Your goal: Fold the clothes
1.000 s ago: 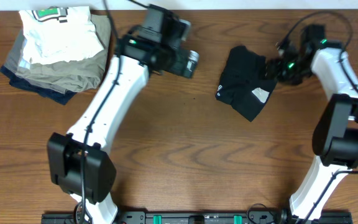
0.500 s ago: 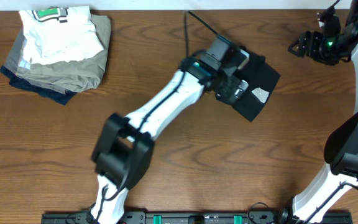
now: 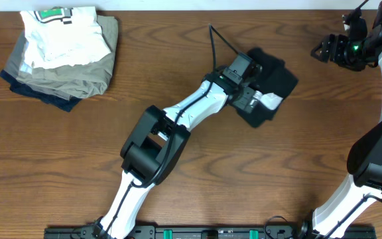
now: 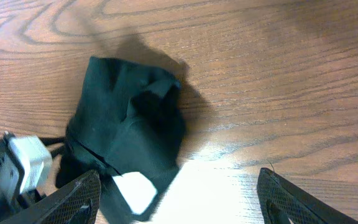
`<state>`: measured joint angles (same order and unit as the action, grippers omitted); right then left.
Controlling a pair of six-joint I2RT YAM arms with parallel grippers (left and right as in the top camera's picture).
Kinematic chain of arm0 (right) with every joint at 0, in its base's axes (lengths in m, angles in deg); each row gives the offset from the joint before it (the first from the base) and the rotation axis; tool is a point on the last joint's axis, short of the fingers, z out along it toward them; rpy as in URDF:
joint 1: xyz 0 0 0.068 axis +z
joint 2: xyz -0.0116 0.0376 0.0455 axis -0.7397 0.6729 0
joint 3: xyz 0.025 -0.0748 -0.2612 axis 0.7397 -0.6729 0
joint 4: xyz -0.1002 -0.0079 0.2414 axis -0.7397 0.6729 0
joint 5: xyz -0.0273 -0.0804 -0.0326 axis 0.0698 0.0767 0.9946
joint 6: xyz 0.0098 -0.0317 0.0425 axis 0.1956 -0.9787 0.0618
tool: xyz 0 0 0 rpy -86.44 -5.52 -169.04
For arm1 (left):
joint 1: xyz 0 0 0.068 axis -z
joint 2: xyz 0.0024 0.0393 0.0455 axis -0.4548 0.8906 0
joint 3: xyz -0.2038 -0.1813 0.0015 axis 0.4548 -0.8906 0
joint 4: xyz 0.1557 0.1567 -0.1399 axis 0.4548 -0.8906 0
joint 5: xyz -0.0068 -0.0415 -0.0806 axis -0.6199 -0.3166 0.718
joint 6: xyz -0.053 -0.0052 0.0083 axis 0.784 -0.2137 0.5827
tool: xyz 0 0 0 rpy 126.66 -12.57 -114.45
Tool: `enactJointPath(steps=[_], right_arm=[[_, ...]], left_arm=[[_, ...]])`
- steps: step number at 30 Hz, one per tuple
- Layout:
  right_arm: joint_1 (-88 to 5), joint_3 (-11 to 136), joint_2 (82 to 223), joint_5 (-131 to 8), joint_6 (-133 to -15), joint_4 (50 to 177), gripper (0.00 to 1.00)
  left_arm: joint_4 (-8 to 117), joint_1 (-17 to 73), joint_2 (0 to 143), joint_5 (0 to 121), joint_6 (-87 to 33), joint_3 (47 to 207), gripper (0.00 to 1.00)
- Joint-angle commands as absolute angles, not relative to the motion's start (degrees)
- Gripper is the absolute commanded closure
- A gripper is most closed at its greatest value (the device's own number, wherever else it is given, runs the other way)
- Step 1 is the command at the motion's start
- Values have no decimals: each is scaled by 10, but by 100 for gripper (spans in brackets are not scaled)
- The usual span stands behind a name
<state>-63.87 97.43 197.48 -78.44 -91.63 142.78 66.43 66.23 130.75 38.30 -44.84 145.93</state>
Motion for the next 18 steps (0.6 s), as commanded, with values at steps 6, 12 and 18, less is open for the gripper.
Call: enactJointPath(steps=[6, 12, 18], right_arm=[[-642, 974, 1974, -778, -928, 1433, 21], [-642, 974, 1974, -779, -928, 1435, 20], [-642, 974, 1974, -778, -928, 1434, 20]], left_arm=[[657, 559, 1315, 171, -468, 1456, 2], [669, 483, 1315, 172, -480, 1456, 2], [608, 440, 1269, 215, -473, 1471, 2]])
